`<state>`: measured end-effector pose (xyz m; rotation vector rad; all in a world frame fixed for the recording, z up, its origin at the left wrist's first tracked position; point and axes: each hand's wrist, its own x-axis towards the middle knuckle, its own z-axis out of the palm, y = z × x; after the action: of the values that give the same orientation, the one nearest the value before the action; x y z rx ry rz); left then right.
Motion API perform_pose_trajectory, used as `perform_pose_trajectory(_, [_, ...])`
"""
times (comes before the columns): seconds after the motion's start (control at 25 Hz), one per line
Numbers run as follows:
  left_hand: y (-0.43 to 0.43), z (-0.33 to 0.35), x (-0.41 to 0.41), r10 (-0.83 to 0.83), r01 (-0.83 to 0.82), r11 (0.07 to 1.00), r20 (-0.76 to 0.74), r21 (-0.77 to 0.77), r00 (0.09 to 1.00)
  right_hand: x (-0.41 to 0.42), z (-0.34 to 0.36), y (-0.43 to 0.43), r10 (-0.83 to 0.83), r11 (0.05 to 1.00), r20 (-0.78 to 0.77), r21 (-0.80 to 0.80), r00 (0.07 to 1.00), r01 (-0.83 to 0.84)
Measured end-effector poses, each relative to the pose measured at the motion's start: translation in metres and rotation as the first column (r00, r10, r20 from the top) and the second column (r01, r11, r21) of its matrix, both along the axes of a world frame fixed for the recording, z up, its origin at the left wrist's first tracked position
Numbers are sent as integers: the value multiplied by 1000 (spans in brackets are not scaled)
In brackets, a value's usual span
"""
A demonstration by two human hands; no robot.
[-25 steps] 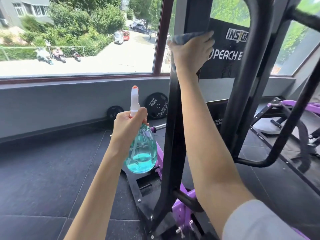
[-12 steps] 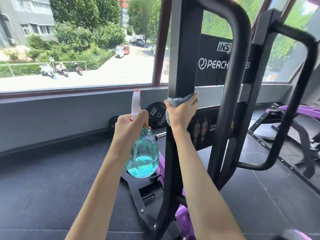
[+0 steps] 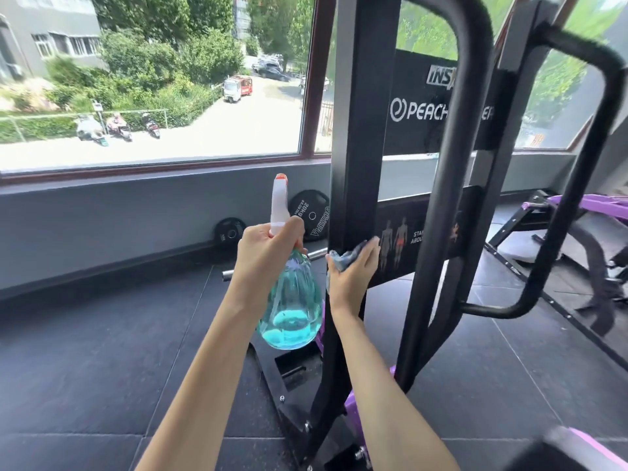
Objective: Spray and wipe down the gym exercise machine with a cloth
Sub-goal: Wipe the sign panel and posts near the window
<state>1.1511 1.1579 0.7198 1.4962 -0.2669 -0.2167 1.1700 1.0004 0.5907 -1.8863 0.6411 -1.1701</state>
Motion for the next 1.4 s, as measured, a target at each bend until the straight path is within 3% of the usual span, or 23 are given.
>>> perform_pose_trajectory(0.2, [4, 12, -6, -12, 12, 999, 4, -44, 1000, 18, 146, 13, 163, 922, 420, -386, 893, 14])
perform_pose_trajectory(0.36, [9, 18, -9, 17, -16, 998, 23, -61, 1000, 27, 269, -2, 79, 838, 476, -508, 876, 200])
perform_pose_trajectory(0.44, [9, 19, -9, 32, -30, 997, 21, -74, 999, 22, 323, -18, 26, 806, 300, -571, 954, 157])
perform_pose_trajectory(0.52, [7, 20, -7, 38, -36, 996, 25, -76, 999, 14, 362, -30, -57, 825, -108, -564, 992, -14])
perform_pose_trajectory(0.6, [3, 19, -5, 39, -36, 997, 30, -72, 999, 16, 378, -39, -288, 765, -403, -642, 868, -45])
perform_pose_trajectory(0.64, [1, 19, -5, 35, -33, 997, 26, -74, 999, 18, 381, -39, -388, 725, -473, -686, 791, -55])
perform_pose_trajectory(0.72, [-3, 17, -3, 22, -20, 997, 19, -79, 1000, 27, 382, -36, -478, 701, -528, -711, 702, -58])
perform_pose_trajectory(0.92, [-3, 16, -4, 30, -27, 996, 35, -87, 999, 50, 406, -30, -454, 692, -490, -720, 744, -52])
perform_pose_trajectory(1.08, [2, 27, -6, 66, -63, 993, 23, -101, 998, 55, 410, -21, -548, 679, -589, -728, 594, -96])
perform_pose_trajectory(1.16, [4, 36, -3, 72, -66, 993, 52, -96, 996, 44, 409, -21, -569, 674, -592, -734, 571, -90])
perform_pose_trajectory(1.28, [2, 45, 5, 75, -64, 991, 93, -115, 993, 14, 405, -31, -483, 775, -626, -631, 613, -33])
perform_pose_trajectory(1.4, [-3, 47, 13, 91, -82, 989, 72, -126, 993, -17, 386, -53, -294, 905, -662, -424, 689, -22])
